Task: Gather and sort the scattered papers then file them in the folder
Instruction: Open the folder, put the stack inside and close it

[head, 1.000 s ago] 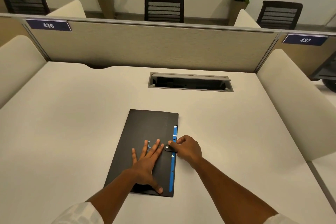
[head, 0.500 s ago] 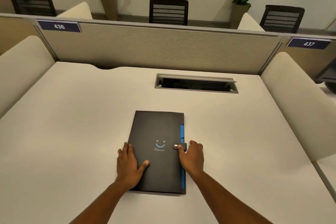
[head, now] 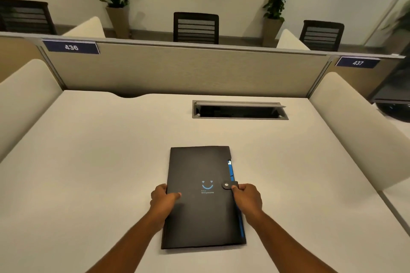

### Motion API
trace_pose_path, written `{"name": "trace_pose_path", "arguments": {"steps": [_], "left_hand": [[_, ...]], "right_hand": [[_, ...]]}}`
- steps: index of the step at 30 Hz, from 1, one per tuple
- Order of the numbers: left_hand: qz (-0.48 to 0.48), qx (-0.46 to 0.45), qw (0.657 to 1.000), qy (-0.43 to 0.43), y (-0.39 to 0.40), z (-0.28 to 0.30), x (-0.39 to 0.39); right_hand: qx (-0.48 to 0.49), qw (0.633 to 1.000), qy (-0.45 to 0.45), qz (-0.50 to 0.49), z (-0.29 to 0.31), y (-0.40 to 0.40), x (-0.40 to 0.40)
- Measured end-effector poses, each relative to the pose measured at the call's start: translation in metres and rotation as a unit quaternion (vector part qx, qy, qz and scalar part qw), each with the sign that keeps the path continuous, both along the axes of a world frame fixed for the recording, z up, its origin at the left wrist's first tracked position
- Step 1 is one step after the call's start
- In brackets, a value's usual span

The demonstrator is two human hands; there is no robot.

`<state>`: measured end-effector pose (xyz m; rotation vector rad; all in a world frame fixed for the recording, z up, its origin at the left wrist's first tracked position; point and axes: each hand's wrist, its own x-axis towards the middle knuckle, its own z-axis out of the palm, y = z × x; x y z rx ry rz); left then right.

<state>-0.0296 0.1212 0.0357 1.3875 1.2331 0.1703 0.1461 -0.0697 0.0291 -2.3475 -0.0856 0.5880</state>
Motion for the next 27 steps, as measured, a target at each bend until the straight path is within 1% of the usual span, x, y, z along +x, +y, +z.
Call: {"name": "trace_pose_path", "arguments": {"steps": [2,7,16,21,27], "left_hand": [[0.011,-0.022,1.0,-0.003,0.01,-0.002,-0.003],[0.032,-0.023,0.999,-0.015,0.035,0.001,-0.011],[0.056,0.031,0.997,-0.038,0.112,0.017,-0.021],[0.042,0.059,0.997,-0.041,0.166,0.029,-0.012],[0.034,0.074,0.996,-0.037,0.223,0.04,0.021]], "right_hand": [[-0.001,1.0,0.011,-0.005,0.001,0.009,-0.006],[0.024,1.0,0.008,-0.006,0.008,0.041,-0.017],[0.075,0.996,-0.036,0.014,0.027,0.129,-0.026],[0.078,0.996,-0.045,0.024,0.033,0.184,-0.014],[0.056,0.997,-0.055,0.027,0.038,0.244,0.019]]}}
